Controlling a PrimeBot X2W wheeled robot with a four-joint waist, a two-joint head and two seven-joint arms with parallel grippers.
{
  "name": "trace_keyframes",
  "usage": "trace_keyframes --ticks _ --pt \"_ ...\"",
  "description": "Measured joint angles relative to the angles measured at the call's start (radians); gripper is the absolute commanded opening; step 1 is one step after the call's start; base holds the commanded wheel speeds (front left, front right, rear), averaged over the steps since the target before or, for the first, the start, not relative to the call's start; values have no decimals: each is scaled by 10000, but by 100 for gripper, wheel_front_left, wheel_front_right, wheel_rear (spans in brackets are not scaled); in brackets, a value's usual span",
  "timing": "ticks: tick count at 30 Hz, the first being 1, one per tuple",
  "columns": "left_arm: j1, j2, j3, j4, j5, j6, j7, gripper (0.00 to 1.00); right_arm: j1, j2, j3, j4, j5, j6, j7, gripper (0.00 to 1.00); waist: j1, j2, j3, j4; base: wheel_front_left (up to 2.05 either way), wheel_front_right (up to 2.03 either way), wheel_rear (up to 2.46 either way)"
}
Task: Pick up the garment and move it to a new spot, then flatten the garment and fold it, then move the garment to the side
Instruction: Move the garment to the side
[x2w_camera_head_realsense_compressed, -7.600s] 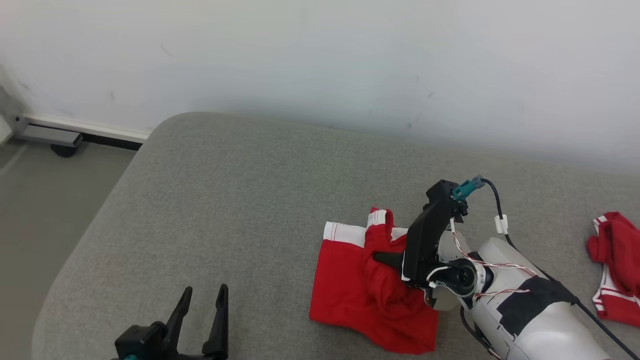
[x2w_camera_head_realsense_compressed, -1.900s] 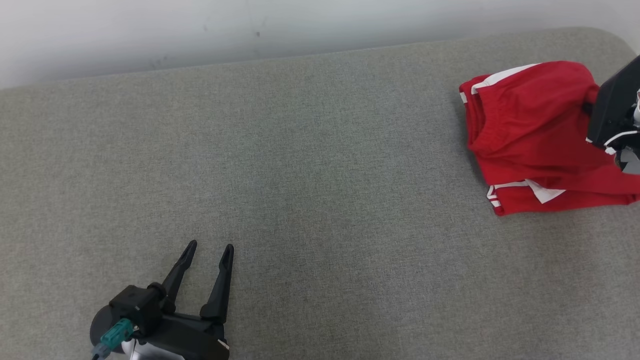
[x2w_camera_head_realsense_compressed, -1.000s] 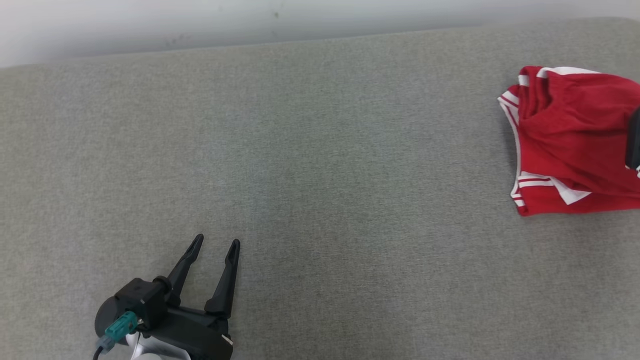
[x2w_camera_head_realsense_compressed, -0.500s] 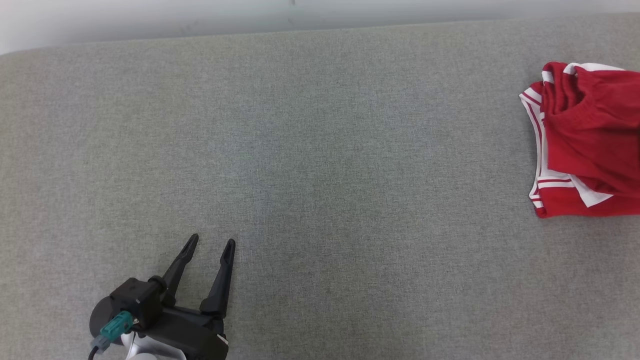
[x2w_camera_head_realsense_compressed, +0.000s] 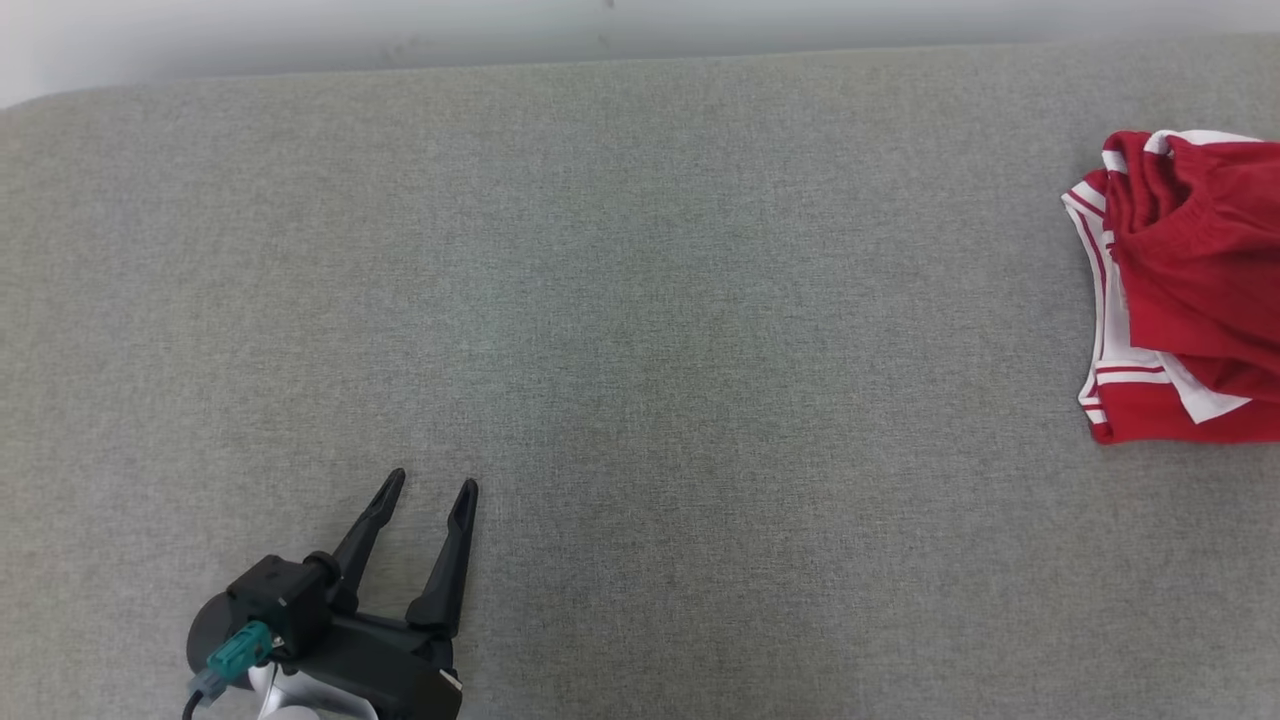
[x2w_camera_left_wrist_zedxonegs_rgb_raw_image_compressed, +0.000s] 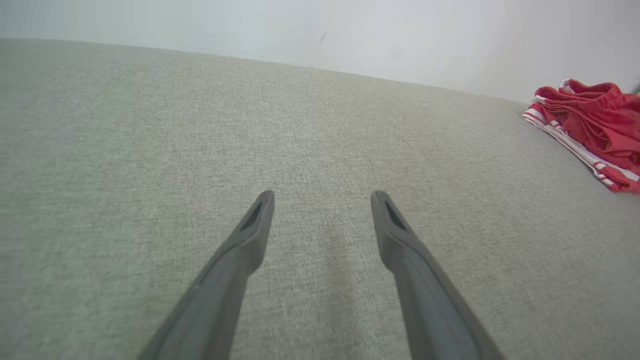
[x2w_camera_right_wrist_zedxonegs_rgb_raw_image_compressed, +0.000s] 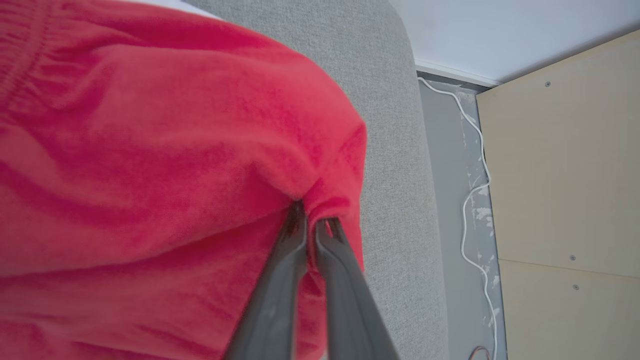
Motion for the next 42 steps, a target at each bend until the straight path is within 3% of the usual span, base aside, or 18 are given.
trace_keyframes --ticks 1,2,3,4,12,17,20,26,35,42 --pt "0 8 12 8 -4 2 0 100 0 19 29 4 -8 0 -2 11 0 0 -3 17 0 0 0" --pt "-4 2 12 21 -6 0 0 100 0 23 54 21 -44 -2 -4 34 0 0 -9 30 0 0 0" --pt "-8 -8 10 67 -4 0 0 100 0 25 77 50 -73 -27 -8 95 0 0 -26 40 0 0 0" --pt "-8 -12 12 119 -6 0 0 100 0 33 102 79 -90 -35 -6 100 0 0 -55 48 0 0 0" --pt "-6 -104 67 372 -40 0 0 100 0 180 117 318 -90 -25 92 100 0 0 -403 27 0 0 0" --pt "-1 -276 52 602 -84 0 0 100 19 134 65 274 -50 307 -320 100 0 0 -823 -44 0 0 0" --pt "38 -311 61 690 -105 0 0 100 199 29 -29 61 42 662 -903 100 -1 0 -1128 -87 0 0 0" --pt "480 -240 403 823 -194 104 0 100 899 36 -510 -460 527 993 -2357 100 -1 -1 -1779 -199 0 0 0" --pt "1342 -19 951 744 -272 416 0 100 2403 819 -961 -1743 1269 1244 -4422 100 -2 -1 -2658 -476 0 0 0" --pt "1705 88 1200 385 -270 633 0 100 3400 849 -1137 -3070 1484 1248 -5866 100 -2 -1 -3190 -688 0 0 0"
